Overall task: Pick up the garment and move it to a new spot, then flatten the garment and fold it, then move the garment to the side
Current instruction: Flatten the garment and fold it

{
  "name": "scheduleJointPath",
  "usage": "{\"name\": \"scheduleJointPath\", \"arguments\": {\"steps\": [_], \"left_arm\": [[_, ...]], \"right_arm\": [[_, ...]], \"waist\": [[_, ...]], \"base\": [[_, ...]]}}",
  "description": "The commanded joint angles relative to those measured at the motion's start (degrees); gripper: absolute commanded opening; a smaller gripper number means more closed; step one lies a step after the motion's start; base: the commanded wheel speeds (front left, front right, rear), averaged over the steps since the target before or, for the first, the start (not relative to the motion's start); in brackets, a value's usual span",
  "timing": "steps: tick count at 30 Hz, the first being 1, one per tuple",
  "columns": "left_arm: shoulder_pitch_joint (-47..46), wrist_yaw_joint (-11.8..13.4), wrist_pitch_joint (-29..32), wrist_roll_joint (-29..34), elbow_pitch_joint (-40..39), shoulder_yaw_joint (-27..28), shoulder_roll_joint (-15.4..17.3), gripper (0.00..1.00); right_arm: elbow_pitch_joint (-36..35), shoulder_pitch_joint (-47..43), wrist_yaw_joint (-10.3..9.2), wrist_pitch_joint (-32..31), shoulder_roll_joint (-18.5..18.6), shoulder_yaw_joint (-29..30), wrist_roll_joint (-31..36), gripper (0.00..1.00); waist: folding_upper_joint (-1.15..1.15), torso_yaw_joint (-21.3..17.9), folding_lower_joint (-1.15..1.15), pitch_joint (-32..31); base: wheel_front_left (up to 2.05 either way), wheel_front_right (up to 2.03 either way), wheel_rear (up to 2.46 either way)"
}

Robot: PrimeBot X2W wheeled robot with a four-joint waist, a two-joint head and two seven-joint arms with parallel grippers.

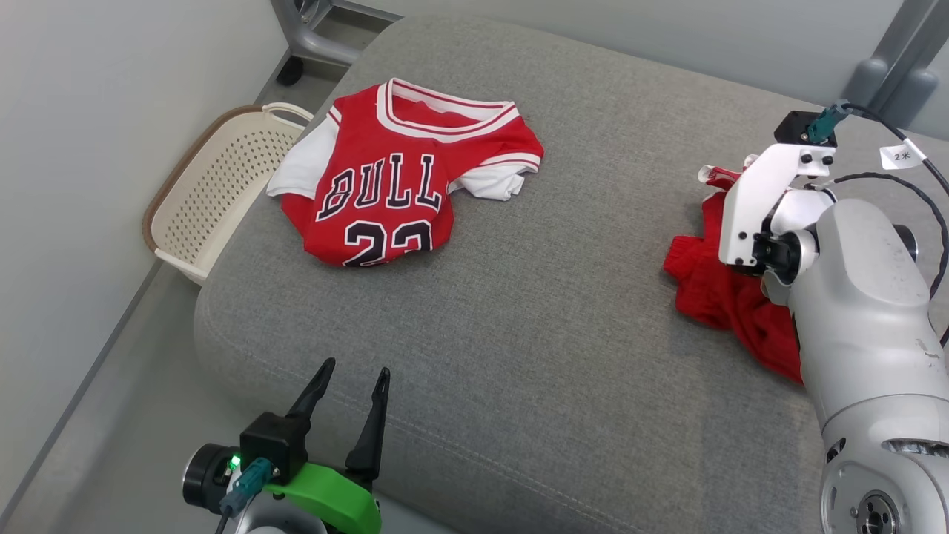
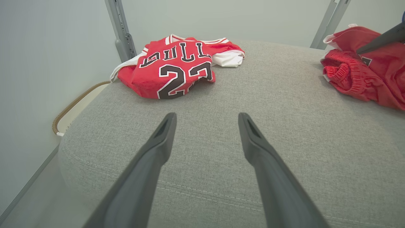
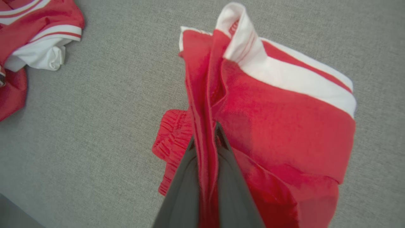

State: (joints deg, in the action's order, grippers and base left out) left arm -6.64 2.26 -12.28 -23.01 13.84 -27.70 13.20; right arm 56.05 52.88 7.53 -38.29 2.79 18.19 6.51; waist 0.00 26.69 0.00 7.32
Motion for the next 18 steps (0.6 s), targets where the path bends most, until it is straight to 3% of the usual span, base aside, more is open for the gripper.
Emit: {"name": "scheduleJointPath", "arguments": {"steps": [1,2,3,14,18], "left_arm": [[-1.04,-0.21,-0.57,-0.31,0.37,0.11,-0.33,1.00],[-1.12,-0.22,-0.64,-0.37,0.49,0.11,-0.40,1.00],[-1.21,-0.16,-0.82,-0.41,0.62,0.14,-0.49,1.00],[-1.69,0.63,-1.83,-0.87,1.49,1.45,-0.02,1.00],[-1.45,0.67,-1.96,-0.91,1.28,1.39,0.05,1.00]], "right_arm": [[0.71,0.70,-0.08,0.34,0.20,0.86,0.96,0.00],[1.10,0.90,-0.08,0.62,0.21,1.14,1.40,0.35],[1.55,1.27,-0.08,0.65,0.20,1.49,1.30,1.00],[4.01,6.34,-0.08,6.58,0.32,-5.22,-5.04,1.00],[1.94,5.16,-0.08,9.22,2.59,-7.68,-5.84,1.00]], "waist": [[0.00,1.23,0.00,1.13],[0.00,1.33,0.00,1.26],[0.00,1.37,0.00,1.41],[0.00,-2.54,0.00,0.83],[0.00,-4.99,0.00,-0.24]], "base": [[0.00,0.00,0.00],[0.00,0.00,0.00],[0.00,0.00,0.00],[0.00,0.00,0.00],[0.00,0.00,0.00]]}}
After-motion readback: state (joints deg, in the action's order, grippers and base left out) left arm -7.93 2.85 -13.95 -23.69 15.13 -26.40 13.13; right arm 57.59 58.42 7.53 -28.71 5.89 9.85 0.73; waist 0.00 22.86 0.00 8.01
